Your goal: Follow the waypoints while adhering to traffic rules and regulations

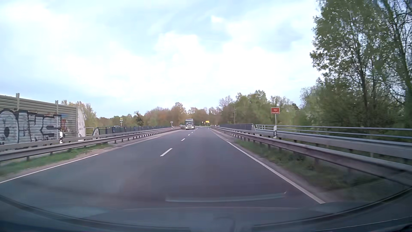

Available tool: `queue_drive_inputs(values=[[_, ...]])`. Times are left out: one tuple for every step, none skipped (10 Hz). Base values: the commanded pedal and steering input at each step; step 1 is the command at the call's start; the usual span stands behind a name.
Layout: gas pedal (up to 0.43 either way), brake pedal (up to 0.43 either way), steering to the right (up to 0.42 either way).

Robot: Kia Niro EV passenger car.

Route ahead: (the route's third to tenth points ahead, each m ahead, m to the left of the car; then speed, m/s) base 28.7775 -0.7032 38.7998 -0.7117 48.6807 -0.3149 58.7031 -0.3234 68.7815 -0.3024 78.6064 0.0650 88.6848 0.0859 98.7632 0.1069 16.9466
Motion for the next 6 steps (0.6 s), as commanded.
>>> queue_drive_inputs(values=[[0.067, 0.000, -0.003], [0.067, 0.000, -0.003], [0.067, 0.000, -0.004], [0.067, 0.000, -0.003], [0.067, 0.000, -0.004], [0.067, 0.000, -0.003]])
